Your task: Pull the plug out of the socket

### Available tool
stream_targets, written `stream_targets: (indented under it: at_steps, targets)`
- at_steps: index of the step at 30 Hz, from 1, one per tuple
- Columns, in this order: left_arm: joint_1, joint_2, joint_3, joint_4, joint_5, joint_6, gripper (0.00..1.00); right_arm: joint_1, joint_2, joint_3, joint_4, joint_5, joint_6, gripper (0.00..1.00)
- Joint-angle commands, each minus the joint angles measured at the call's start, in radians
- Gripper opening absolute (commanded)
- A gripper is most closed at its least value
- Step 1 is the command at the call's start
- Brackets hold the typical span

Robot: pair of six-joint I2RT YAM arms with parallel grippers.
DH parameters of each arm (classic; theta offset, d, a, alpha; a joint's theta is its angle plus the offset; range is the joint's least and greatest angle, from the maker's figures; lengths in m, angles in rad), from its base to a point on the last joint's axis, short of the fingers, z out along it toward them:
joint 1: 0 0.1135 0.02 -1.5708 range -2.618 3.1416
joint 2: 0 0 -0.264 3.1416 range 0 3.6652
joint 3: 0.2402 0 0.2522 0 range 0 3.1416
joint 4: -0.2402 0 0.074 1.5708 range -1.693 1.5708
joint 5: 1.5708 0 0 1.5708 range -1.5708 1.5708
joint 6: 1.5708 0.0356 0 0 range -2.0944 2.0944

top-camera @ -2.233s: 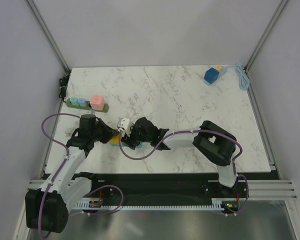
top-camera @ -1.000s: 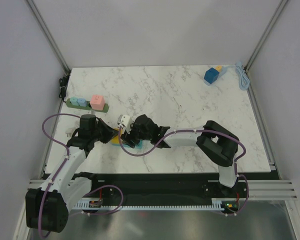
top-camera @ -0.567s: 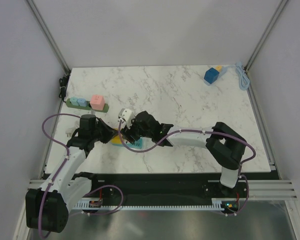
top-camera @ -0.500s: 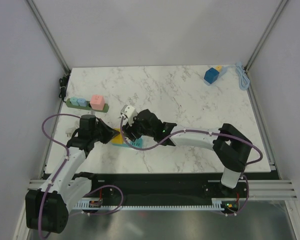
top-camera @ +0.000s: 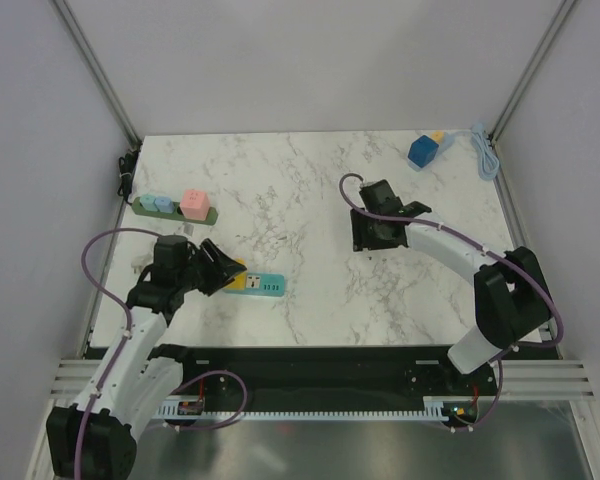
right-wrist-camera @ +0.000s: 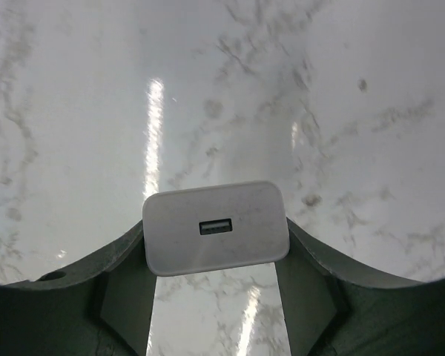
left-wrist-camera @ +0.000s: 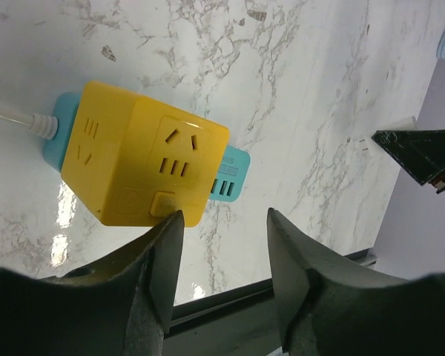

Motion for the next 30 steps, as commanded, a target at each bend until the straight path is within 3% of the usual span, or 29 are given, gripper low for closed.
stream_targets:
  at_steps: [1, 8, 13, 22, 23, 26, 30]
  targets:
    - [-0.002, -0.019, 0.042, -0.036, 0.08, 0.081, 0.58, -0.021, -0.041, 0.017, -0.21, -0.041, 0.043, 0.01]
    - [-0.003, -0.039, 0.09, -0.017, 0.213, 0.144, 0.61, -0.021, 0.071, 0.073, -0.363, -0.056, -0.017, 0.09]
    - [-0.006, -0.12, 0.08, -0.017, 0.229, 0.149, 0.61, -0.021, 0.139, 0.09, -0.387, -0.012, -0.054, 0.23]
    - [-0.006, -0.162, 0.103, -0.037, 0.241, 0.129, 0.59, -0.02, 0.204, 0.097, -0.376, 0.078, -0.066, 0.62]
    - [-0.006, -0.164, 0.106, -0.043, 0.238, 0.136, 0.64, -0.021, 0.194, 0.093, -0.37, 0.112, -0.066, 0.71]
    - [-0.006, -0.173, 0.123, -0.075, 0.203, 0.149, 0.77, -0.021, 0.139, 0.09, -0.354, 0.154, -0.084, 0.84]
    - [-0.006, -0.154, 0.146, -0.108, 0.174, 0.153, 0.81, -0.021, 0.066, 0.117, -0.35, 0.174, -0.115, 0.95]
